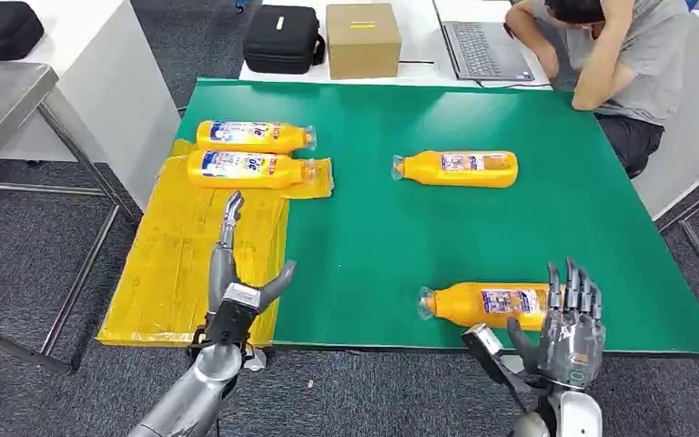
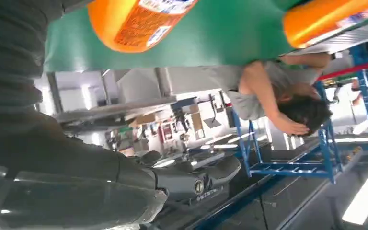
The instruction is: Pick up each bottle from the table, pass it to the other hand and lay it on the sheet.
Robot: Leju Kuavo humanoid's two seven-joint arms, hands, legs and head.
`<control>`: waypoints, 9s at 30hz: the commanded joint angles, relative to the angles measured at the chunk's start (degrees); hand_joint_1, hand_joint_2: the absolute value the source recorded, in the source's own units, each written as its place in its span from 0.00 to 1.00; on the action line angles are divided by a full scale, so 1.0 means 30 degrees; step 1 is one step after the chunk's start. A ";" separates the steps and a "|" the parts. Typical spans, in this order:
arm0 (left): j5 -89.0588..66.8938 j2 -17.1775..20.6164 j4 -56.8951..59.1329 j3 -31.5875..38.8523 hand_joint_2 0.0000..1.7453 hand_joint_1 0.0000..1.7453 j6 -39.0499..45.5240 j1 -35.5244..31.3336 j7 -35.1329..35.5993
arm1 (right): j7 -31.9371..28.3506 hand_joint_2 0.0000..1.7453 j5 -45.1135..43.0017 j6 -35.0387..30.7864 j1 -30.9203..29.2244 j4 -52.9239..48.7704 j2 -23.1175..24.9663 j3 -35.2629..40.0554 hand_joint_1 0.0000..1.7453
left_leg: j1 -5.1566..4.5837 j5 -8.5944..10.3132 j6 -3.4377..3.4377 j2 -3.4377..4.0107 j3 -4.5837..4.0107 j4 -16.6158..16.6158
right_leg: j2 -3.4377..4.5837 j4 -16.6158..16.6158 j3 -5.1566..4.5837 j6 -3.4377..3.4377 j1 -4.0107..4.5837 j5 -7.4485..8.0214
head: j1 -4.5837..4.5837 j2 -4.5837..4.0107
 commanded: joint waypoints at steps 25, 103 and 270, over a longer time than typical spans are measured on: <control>-0.1183 -0.0953 0.2537 0.0348 1.00 0.00 0.0213 -0.1129 0.0050 | 0.2186 1.00 -0.1234 0.2169 -0.0605 0.3389 -0.3273 -0.0255 0.00 | 0.0017 -0.0025 -0.0029 0.0001 0.0054 -0.0003 | -0.0015 -0.0010 0.0057 -0.0027 0.0021 -0.0024 | -0.0007 0.0000; 0.1455 -0.1129 0.3472 -0.2467 1.00 0.00 0.0559 -0.2380 0.0050 | -0.1631 1.00 -0.3510 0.3634 -0.4731 1.1701 -0.7436 0.4480 0.00 | 0.0011 -0.0032 -0.0033 0.0037 0.0117 0.0005 | 0.0007 -0.0015 0.0121 -0.0029 0.0020 -0.0016 | -0.0007 0.0000; 0.6624 -0.3509 0.4934 -0.4473 1.00 0.00 -0.3114 -0.2995 0.0050 | -0.6120 1.00 -1.5114 -0.0001 -0.4962 0.5495 0.0469 1.0473 1.00 | 0.0029 -0.0046 0.0066 0.0038 0.0089 -0.0011 | 0.0025 -0.0147 0.0167 0.0047 0.0029 0.0028 | -0.0007 0.0000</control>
